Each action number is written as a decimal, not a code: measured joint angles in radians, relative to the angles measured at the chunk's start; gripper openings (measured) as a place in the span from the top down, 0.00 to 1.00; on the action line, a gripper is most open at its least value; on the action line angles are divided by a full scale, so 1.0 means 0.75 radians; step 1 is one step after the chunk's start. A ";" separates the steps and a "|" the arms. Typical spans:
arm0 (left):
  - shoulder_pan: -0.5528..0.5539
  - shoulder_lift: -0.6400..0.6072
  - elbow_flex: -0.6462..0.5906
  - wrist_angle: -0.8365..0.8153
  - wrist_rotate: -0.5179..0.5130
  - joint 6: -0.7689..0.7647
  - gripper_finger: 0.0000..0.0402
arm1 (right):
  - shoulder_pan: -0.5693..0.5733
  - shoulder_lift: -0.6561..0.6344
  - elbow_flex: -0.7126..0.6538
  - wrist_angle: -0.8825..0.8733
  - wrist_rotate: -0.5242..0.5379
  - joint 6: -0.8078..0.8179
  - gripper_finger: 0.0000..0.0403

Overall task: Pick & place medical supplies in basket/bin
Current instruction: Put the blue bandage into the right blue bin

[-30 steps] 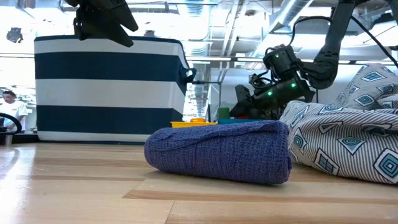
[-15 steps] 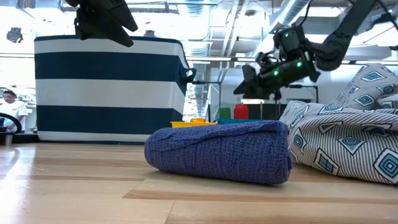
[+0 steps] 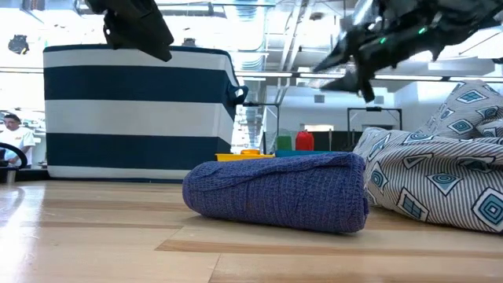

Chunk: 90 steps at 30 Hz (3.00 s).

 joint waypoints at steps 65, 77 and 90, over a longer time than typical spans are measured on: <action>-0.357 0.000 -0.071 -0.153 0.055 -0.207 0.58 | 1.062 1.543 1.673 -1.376 -0.029 0.372 0.31; -0.419 0.000 -0.072 -0.081 0.057 -0.225 0.58 | 1.079 1.622 1.681 -1.348 0.041 0.388 0.31; -0.450 0.000 -0.072 -0.089 0.061 -0.255 0.58 | 1.077 1.707 1.683 -1.350 0.030 0.408 0.32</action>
